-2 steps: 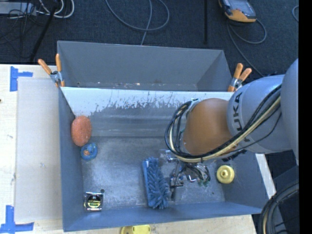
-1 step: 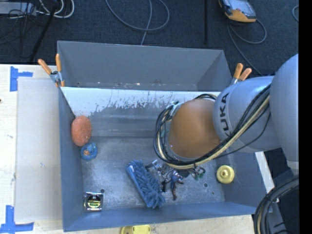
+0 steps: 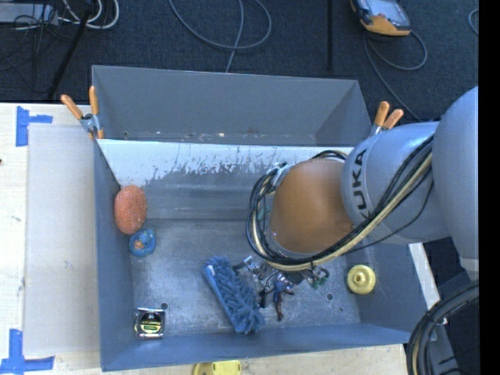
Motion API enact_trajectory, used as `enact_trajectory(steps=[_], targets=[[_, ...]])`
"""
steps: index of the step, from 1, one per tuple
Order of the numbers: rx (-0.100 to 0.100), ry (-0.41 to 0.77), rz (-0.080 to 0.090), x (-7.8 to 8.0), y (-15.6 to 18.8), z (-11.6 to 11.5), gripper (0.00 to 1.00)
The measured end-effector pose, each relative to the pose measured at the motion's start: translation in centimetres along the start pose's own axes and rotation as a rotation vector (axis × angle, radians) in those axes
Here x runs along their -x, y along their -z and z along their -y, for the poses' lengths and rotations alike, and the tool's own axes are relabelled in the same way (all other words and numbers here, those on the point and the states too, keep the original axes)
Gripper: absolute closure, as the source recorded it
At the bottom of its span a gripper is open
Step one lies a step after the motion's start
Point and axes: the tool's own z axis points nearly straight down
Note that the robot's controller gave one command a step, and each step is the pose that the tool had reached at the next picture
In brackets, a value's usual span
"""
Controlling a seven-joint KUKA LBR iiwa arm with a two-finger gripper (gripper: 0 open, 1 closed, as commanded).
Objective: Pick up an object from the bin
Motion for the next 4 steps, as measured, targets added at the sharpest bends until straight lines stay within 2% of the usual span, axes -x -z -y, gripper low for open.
enact_trajectory(steps=[1, 2, 3, 4], targets=[[0.004, 0.003, -0.008, 0.2, 4.5, -0.4, 1.00], [0.002, 0.050, -0.003, -1.5, 11.1, 1.5, 1.00], [-0.006, -0.037, 0.007, -1.6, 10.9, 0.2, 0.00], [-0.001, -0.149, -0.001, -1.3, 6.7, -2.9, 0.00]])
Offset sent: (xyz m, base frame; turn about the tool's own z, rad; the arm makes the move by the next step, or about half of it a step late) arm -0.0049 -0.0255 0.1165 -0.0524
